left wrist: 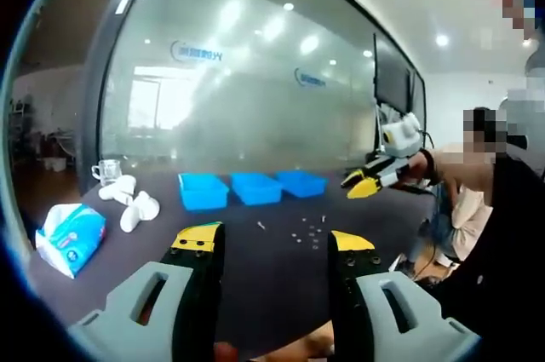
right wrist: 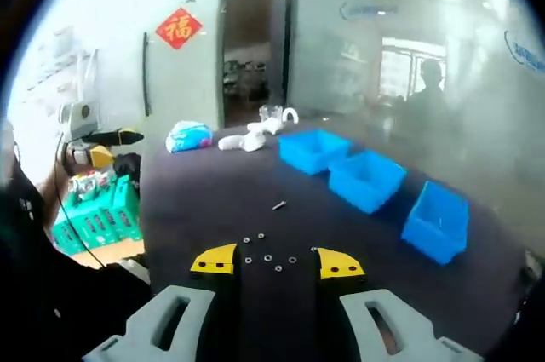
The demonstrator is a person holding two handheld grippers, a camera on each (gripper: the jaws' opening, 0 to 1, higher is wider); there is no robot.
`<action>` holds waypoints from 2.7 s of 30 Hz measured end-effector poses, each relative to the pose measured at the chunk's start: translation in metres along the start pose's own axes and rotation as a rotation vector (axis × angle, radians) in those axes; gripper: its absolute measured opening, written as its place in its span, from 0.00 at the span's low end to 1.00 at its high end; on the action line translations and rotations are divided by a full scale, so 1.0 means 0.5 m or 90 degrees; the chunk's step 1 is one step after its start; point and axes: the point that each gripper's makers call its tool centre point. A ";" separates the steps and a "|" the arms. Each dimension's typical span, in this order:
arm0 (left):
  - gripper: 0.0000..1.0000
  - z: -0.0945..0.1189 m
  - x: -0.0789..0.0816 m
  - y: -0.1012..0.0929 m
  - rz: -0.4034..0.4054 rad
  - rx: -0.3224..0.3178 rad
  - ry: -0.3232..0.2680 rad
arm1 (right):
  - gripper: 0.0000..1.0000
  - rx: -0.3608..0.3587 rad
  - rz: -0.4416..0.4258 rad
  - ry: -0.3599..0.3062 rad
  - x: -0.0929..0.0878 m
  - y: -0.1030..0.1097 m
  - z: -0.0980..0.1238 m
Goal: Sort the screws, nuts, and washers into the corresponding bins
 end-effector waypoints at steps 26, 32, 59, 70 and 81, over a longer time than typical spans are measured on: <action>0.46 -0.010 -0.010 0.005 0.006 0.007 0.010 | 0.36 0.191 0.438 0.261 -0.035 -0.070 -0.056; 0.46 -0.010 -0.010 0.006 0.004 0.010 0.013 | 0.33 0.233 0.469 0.335 -0.040 -0.074 -0.081; 0.46 -0.007 -0.015 0.013 0.012 0.034 0.015 | 0.21 0.297 0.597 0.522 -0.113 -0.114 -0.145; 0.46 -0.010 -0.018 0.011 0.015 0.031 0.014 | 0.15 0.289 0.585 0.522 -0.111 -0.111 -0.146; 0.46 -0.004 -0.019 0.012 0.016 0.034 0.013 | 0.06 0.291 0.568 0.548 -0.135 -0.108 -0.150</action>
Point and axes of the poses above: the point that each gripper's makers call its tool centre point, and the gripper's own axes: z roughly backward along the fingers, y roughly to its left, x roughly out of its top, and after that the axes turned 15 degrees about -z, right-handed
